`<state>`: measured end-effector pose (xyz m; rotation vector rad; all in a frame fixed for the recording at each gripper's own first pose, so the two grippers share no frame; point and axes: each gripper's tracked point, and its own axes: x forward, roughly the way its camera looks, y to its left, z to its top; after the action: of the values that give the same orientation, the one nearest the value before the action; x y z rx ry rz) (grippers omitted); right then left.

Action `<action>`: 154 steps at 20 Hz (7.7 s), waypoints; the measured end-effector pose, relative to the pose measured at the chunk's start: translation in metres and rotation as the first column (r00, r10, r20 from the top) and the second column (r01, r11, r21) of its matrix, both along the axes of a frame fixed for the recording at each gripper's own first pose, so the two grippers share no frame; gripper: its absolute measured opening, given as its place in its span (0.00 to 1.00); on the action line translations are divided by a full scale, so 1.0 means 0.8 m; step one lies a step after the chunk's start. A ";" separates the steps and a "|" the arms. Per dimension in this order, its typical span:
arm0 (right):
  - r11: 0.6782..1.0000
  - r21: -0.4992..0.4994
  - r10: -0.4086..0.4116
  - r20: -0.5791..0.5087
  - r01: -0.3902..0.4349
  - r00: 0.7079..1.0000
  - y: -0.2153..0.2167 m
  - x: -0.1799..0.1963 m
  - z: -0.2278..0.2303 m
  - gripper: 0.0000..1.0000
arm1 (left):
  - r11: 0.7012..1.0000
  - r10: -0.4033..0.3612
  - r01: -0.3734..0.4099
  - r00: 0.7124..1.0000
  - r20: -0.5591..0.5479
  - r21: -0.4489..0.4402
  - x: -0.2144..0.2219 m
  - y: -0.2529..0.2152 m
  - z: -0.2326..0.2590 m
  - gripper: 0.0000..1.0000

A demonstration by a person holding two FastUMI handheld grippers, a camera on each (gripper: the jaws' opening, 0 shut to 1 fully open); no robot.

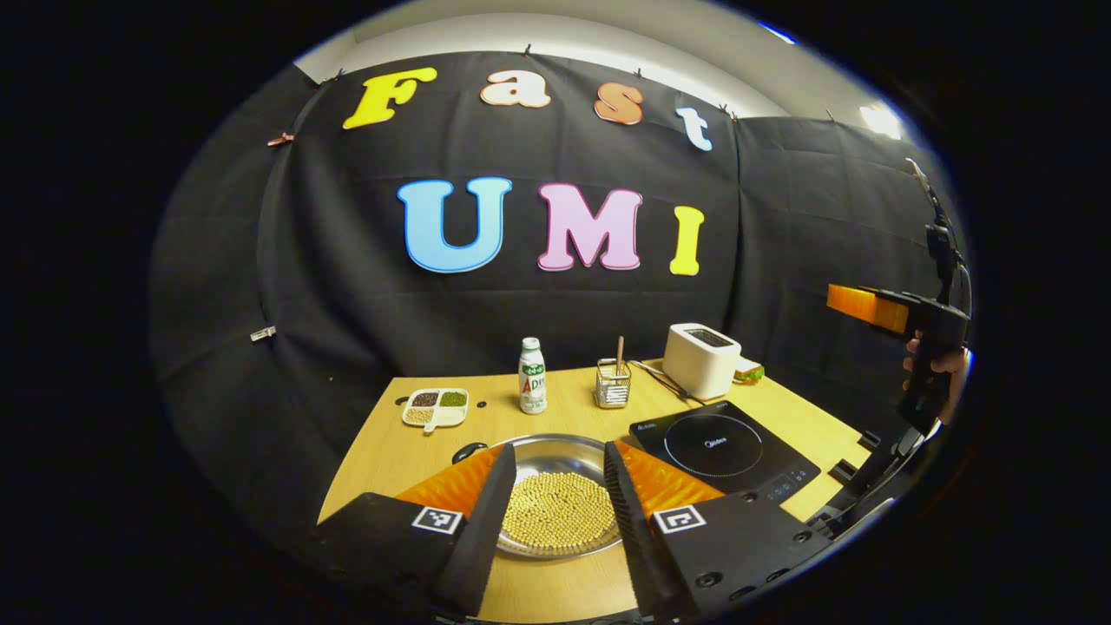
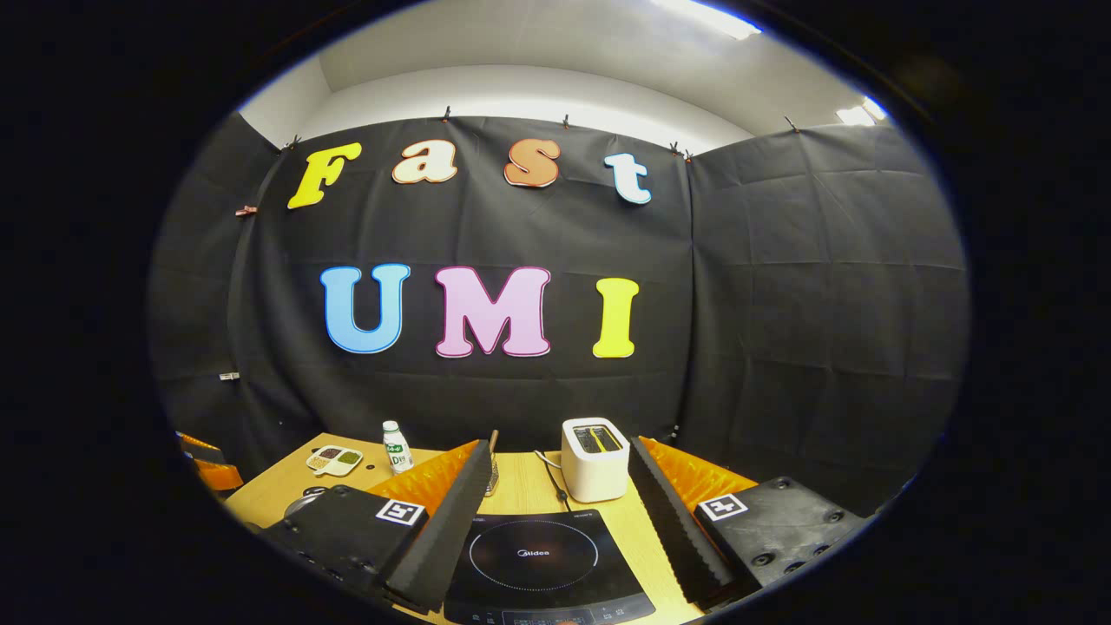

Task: First push the handle of the pot to place it horizontally, then grasp the pot with both hands and set it on the induction cooktop.

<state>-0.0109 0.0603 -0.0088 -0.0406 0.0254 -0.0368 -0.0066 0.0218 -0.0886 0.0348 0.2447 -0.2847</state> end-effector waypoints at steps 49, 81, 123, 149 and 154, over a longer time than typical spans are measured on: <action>0.997 0.079 0.017 -0.197 -0.001 0.980 -0.136 0.074 -0.110 0.99 | 0.972 -0.138 0.226 0.777 -0.615 0.068 0.076 -0.210 -0.292 0.04; 0.976 0.104 0.216 -0.304 -0.193 0.928 -0.097 0.099 -0.158 0.99 | 0.989 -0.026 -0.050 0.867 -0.497 -0.140 0.114 -0.209 -0.213 0.07; 0.949 0.201 0.302 -0.799 -0.243 0.520 0.277 0.126 -0.463 0.99 | 0.994 -0.046 0.000 0.897 -0.439 -0.106 0.260 0.149 -0.294 0.94; 0.962 0.128 0.236 -0.837 -0.242 0.493 0.294 0.111 -0.496 0.53 | 0.990 0.053 -0.110 0.861 -0.506 -0.084 0.228 0.182 -0.311 0.54; 0.959 0.145 0.252 -0.826 -0.243 0.503 0.278 0.103 -0.468 0.52 | 0.992 0.058 -0.107 0.867 -0.494 -0.073 0.213 0.167 -0.281 0.53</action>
<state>0.0712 0.2827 -0.3832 -0.0491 1.0175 0.2864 0.1642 0.1553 -0.3138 -0.1488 0.7400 -0.2152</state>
